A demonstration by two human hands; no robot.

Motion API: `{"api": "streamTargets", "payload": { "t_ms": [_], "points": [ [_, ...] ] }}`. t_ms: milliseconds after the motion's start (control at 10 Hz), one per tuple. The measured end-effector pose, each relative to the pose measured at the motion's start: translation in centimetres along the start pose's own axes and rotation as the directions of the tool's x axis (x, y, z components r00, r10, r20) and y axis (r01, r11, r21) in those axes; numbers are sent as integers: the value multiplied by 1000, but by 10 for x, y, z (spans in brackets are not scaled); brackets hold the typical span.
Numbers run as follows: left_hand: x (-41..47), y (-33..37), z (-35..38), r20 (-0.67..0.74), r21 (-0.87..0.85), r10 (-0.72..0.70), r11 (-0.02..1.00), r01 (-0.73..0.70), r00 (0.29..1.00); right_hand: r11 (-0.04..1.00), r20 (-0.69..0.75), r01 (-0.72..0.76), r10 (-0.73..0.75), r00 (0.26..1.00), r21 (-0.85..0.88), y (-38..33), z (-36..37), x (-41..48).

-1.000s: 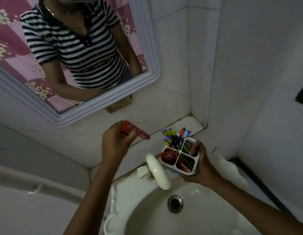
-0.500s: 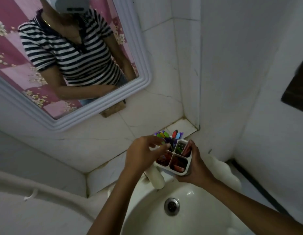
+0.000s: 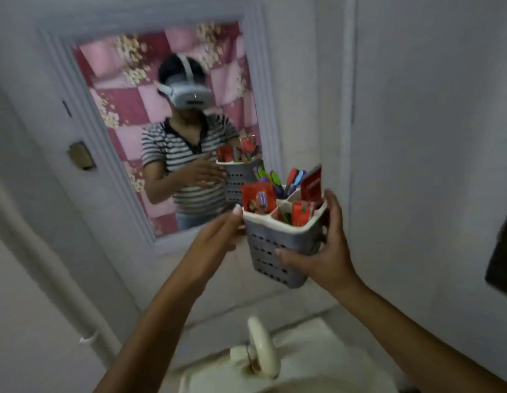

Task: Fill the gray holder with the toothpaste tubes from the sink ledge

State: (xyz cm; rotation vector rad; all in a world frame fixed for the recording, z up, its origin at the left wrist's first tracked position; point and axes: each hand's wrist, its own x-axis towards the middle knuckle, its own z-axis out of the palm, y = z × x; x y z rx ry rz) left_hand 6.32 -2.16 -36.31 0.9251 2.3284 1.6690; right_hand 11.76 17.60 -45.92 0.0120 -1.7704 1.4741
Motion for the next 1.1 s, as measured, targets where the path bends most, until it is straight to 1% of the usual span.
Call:
{"api": "streamTargets", "payload": {
  "t_ms": [100,200,300,400,500,600,700,800,900,1000,1100],
  "points": [
    [17,92,-42,-88,-19,284,958,-287,955,982,-47,185,-183,982,45,-94,-5,81],
    [32,175,-82,-122,193,567,819,-541,815,934,-96,350,-343,935,73,-196,-12,143],
    [52,242,-114,-173,639,722,600,-481,670,892,-144,452,-443,885,32,-283,-19,195],
    [70,304,-139,-123,869,845,344,-354,520,870,-207,492,-482,851,-1,-368,-23,248],
    [101,338,-164,-76,971,865,177,-160,496,861,-252,507,-502,827,-53,-435,-17,293],
    [133,345,-183,-97,993,796,122,-1,598,875,-312,458,-485,817,-158,-469,-4,328],
    [157,333,-191,-131,990,683,125,61,718,886,-359,372,-455,815,-279,-474,10,355],
    [171,315,-198,-114,992,684,113,50,721,886,-380,261,-408,830,-383,-462,23,377],
    [179,301,-205,-98,994,729,110,25,677,885,-418,182,-373,828,-429,-440,35,396],
    [184,295,-205,-112,988,746,151,-4,657,881,-429,174,-376,822,-440,-415,39,419],
    [190,294,-203,-136,983,762,181,-8,633,847,-402,184,-414,817,-499,-402,41,433]
  ]
}}
